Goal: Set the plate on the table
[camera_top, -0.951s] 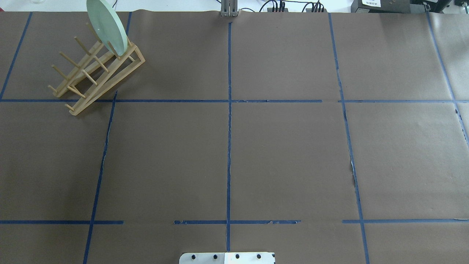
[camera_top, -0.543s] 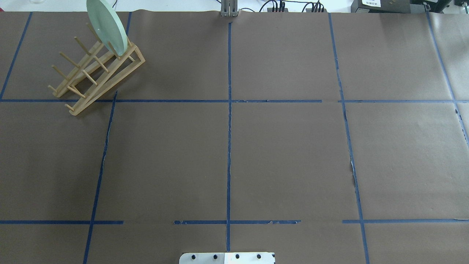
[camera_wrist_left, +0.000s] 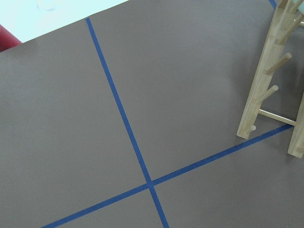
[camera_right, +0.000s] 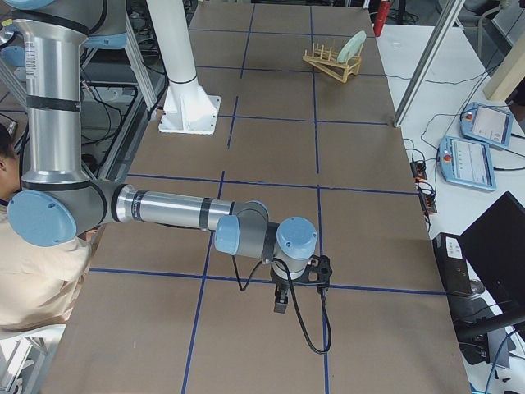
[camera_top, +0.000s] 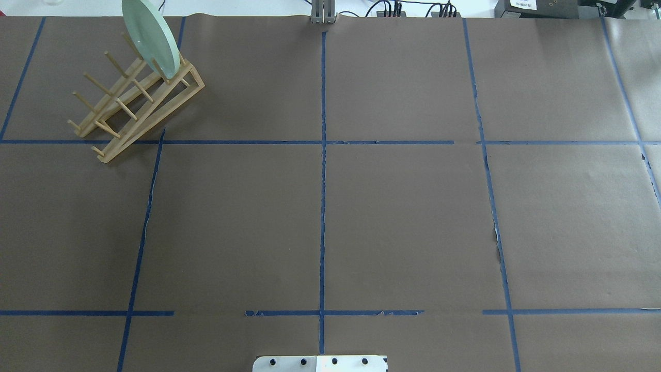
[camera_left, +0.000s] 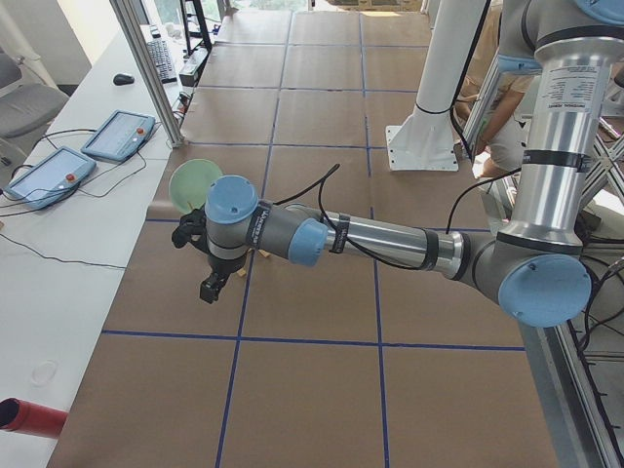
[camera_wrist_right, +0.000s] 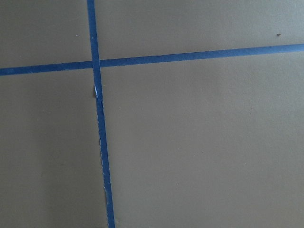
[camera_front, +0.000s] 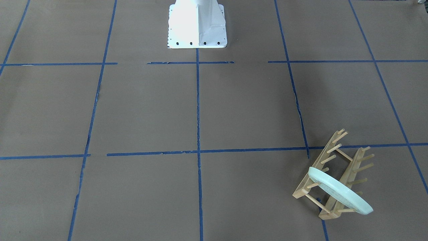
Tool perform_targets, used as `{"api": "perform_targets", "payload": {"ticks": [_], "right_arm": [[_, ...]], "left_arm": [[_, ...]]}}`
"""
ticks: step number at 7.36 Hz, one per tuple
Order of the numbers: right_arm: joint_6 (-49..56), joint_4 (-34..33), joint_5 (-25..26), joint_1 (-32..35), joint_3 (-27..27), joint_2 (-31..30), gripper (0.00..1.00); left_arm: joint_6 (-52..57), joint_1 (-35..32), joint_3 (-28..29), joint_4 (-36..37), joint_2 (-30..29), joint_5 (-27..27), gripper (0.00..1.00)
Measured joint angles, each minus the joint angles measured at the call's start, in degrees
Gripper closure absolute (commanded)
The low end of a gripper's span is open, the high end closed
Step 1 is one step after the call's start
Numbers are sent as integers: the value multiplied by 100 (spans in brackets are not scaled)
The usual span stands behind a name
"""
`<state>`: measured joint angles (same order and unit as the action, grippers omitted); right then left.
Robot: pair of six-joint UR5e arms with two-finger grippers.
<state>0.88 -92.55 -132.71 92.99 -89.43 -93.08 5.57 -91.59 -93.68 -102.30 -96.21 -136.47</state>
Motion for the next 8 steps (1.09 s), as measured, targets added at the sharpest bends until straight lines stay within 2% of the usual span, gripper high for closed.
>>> {"api": "perform_targets", "payload": {"ticks": [2,4,6,8], "right_arm": [[0,0,0,0,3,0,0],[0,0,0,0,3,0,0],[0,0,0,0,-1,0,0],[0,0,0,0,1,0,0]], "left_arm": [[-1689,63,-10,-622,-148,-318,0],[-3814,384,182,-1957,-487,-633,0],[-5610,1032,957,-3064,-1314,-696,0],[-7084,1280,1557,-3840,-1940,-547,0]]}}
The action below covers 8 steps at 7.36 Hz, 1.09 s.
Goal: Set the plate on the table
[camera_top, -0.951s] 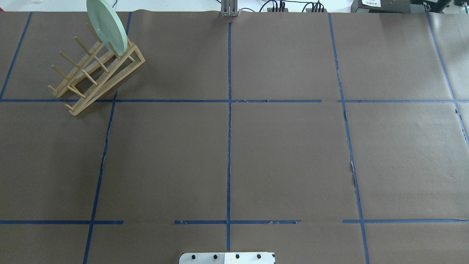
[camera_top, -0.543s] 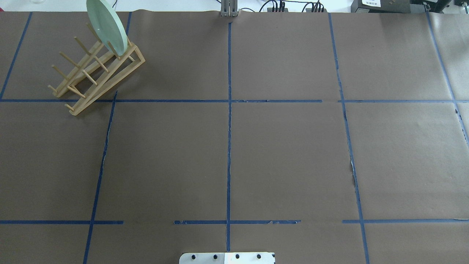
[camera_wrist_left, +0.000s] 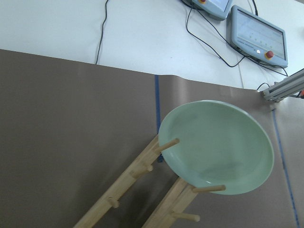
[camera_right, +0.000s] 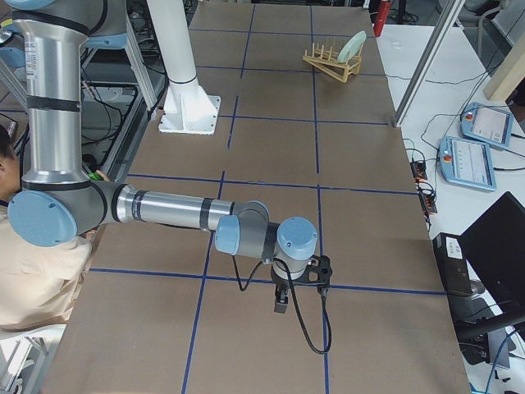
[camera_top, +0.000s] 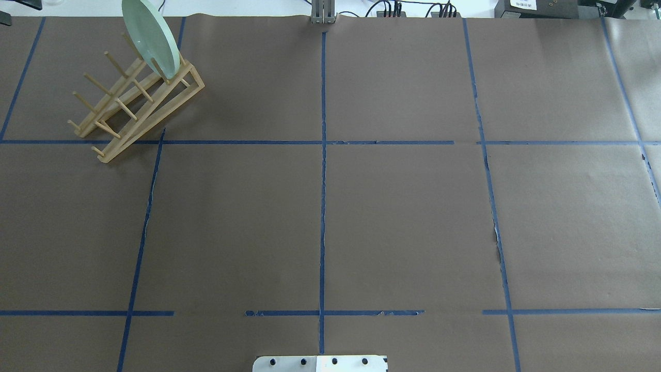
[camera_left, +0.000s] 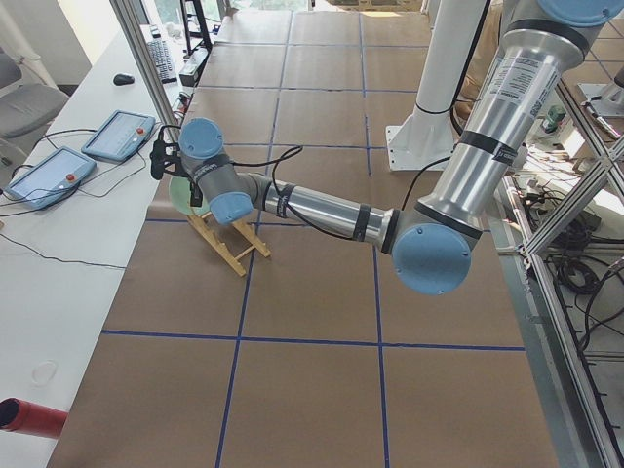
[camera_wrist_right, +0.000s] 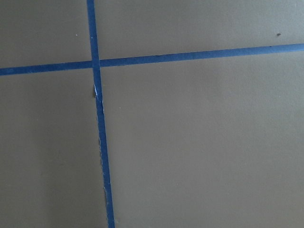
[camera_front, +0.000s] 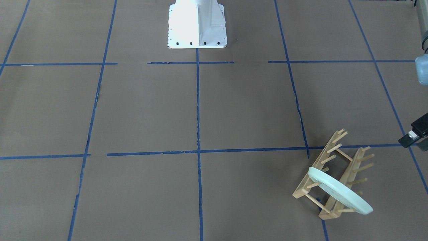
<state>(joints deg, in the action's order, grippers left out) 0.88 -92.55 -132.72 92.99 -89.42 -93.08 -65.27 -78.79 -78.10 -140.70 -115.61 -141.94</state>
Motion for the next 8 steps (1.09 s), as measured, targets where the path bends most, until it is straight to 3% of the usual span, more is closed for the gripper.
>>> {"api": "perform_targets", "payload": {"ticks": [1,3,6,8], "right_arm": [[0,0,0,0,-2,0,0],[0,0,0,0,-2,0,0],[0,0,0,0,-2,0,0],[0,0,0,0,-2,0,0]], "left_arm": [[-872,73,254,-512,-195,365,0],[-2722,447,681,-1416,-471,1511,12],[-4176,1011,1038,-1660,-717,2113,12],[-4471,1205,1164,-1670,-757,2219,26]]}}
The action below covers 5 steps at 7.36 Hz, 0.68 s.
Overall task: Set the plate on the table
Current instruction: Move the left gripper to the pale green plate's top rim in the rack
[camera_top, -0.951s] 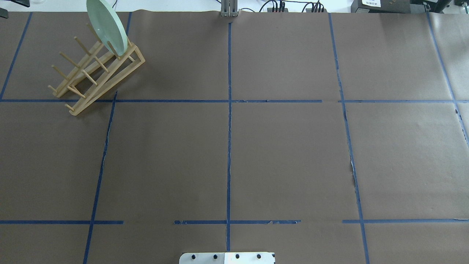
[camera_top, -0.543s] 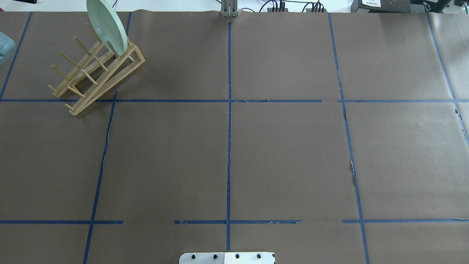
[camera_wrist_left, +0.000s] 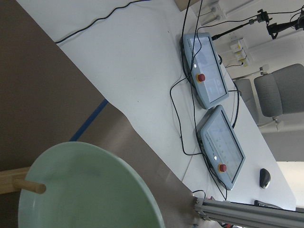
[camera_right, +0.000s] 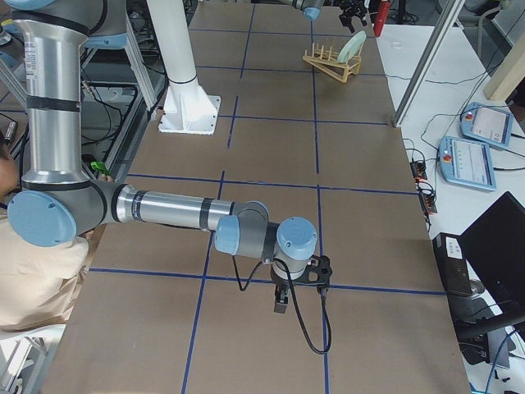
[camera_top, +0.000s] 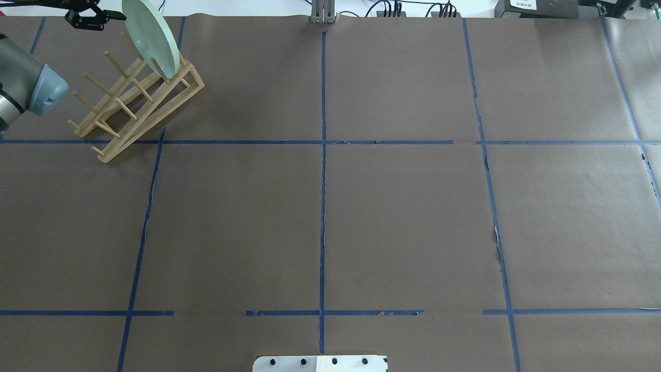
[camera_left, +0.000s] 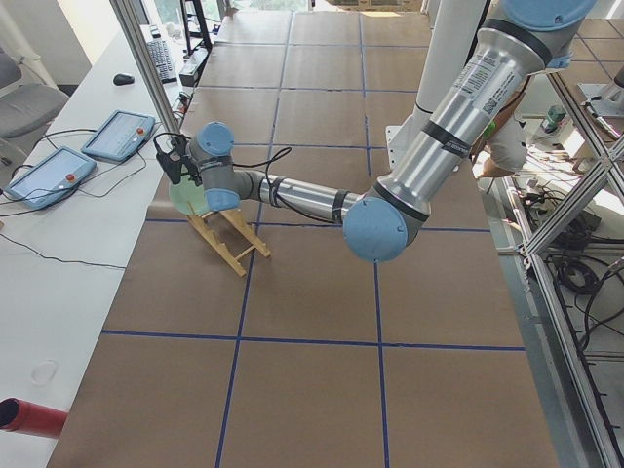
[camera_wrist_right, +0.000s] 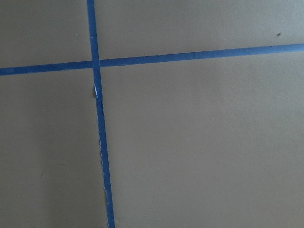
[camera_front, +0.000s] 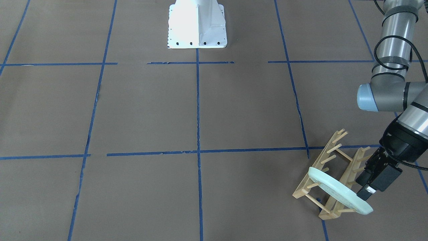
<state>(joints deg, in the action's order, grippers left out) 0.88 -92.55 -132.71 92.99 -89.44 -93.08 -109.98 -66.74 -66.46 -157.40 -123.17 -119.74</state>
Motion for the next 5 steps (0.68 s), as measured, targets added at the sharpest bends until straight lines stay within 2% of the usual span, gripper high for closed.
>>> {"api": "perform_targets", "payload": {"ticks": [1,3,4,5], "right_arm": [[0,0,0,0,-1,0,0],[0,0,0,0,-3,0,0],[0,0,0,0,-3,0,0],[0,0,0,0,-4,0,0]], "left_arm": [[-46,26,57,-1,-15,37,30],[-89,42,185,-1,-98,112,50],[-115,45,241,-1,-140,127,64],[-129,47,268,-1,-168,132,88]]}}
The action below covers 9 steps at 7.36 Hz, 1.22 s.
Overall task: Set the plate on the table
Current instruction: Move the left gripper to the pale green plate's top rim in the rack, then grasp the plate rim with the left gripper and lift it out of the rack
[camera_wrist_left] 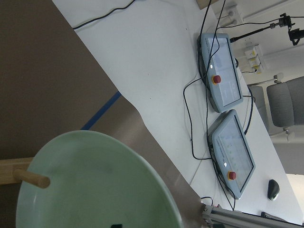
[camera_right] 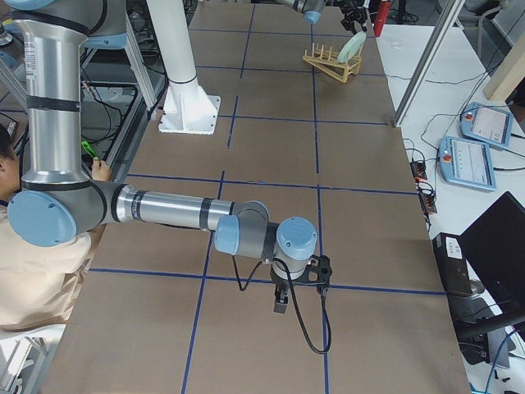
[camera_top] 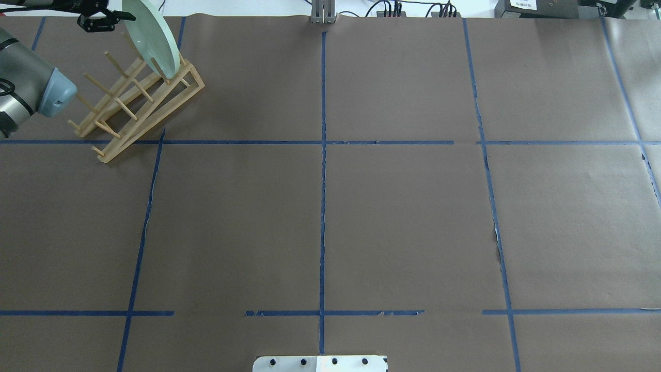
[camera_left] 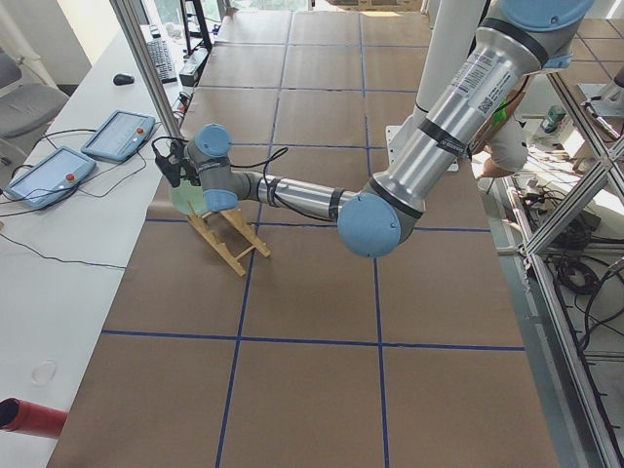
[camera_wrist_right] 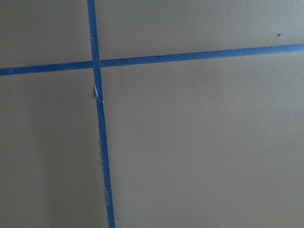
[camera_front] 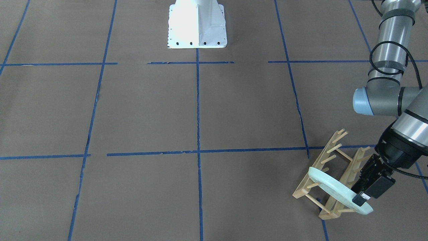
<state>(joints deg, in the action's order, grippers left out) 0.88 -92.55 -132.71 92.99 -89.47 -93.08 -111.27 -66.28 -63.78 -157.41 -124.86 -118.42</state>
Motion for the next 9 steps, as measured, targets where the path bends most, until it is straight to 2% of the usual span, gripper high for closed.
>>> {"api": "perform_targets", "payload": {"ticks": [1,5,9], "right_arm": [[0,0,0,0,0,0,0],[0,0,0,0,2,0,0],[0,0,0,0,3,0,0]], "left_arm": [[-6,0,9,0,-29,2,100],[-113,-90,-86,2,-210,1,100],[-935,-291,-1001,78,-288,-23,100]]}}
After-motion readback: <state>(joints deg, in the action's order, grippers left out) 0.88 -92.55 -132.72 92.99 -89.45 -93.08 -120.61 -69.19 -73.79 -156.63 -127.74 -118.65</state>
